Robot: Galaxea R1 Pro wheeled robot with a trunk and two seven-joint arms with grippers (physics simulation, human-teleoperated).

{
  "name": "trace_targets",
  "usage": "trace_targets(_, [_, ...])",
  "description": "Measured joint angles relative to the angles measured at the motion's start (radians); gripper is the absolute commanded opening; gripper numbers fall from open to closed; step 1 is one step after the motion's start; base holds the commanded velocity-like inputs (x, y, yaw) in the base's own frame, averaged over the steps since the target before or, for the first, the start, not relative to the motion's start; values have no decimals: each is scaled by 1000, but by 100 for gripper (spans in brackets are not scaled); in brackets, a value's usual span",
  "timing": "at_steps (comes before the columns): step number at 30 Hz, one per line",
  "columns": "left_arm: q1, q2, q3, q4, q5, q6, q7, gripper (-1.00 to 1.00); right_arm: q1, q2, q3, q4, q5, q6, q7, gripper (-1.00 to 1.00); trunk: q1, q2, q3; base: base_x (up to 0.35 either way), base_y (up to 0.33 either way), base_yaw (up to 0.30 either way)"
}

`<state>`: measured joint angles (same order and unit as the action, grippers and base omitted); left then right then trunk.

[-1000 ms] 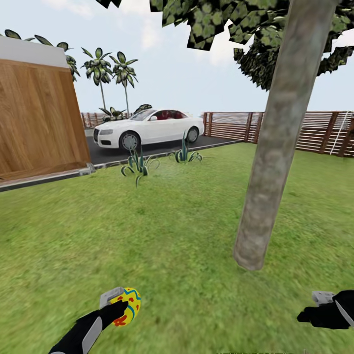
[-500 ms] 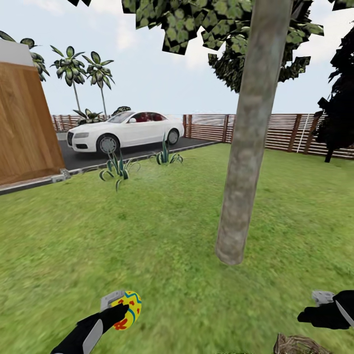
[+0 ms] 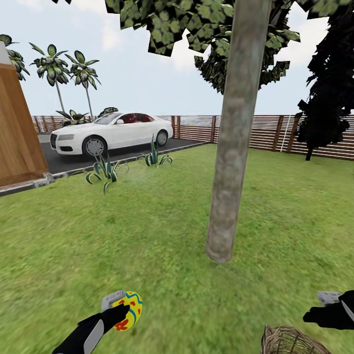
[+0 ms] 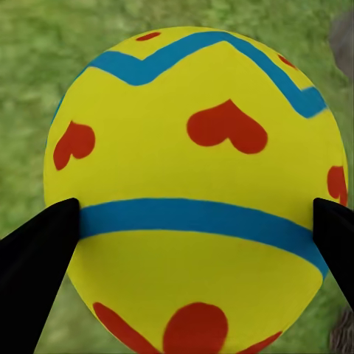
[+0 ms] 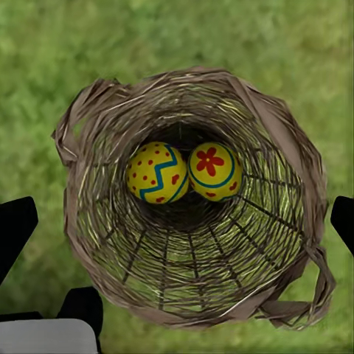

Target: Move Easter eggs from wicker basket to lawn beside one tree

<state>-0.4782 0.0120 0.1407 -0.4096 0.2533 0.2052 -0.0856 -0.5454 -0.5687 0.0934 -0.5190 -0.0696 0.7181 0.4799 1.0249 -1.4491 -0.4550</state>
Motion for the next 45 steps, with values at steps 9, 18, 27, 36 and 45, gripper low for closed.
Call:
trace_targets(9, [0, -2, 0, 0, 0, 0, 0, -100, 0, -14, 0, 2, 0, 0, 0, 100, 0, 0, 0, 0, 0, 0])
trace_targets(18, [0, -5, 0, 1, 2, 0, 0, -100, 0, -10, 3, 14, 0, -17, 34, 100, 0, 0, 0, 0, 0, 0])
trace_targets(27, [0, -7, 0, 21, 2, 0, 0, -100, 0, -8, 5, 14, 10, -13, 45, 100, -19, 35, 16, 0, 0, 0])
trace_targets(36, [0, -17, 1, 22, 0, 0, -1, -100, 0, -4, 6, 14, 10, -12, 40, 100, -27, 49, 22, 0, 0, 0])
trace_targets(45, [0, -18, 1, 22, 0, 0, -1, -100, 0, -7, 5, 13, 11, -10, 44, 100, 4, -7, -3, 0, 0, 0])
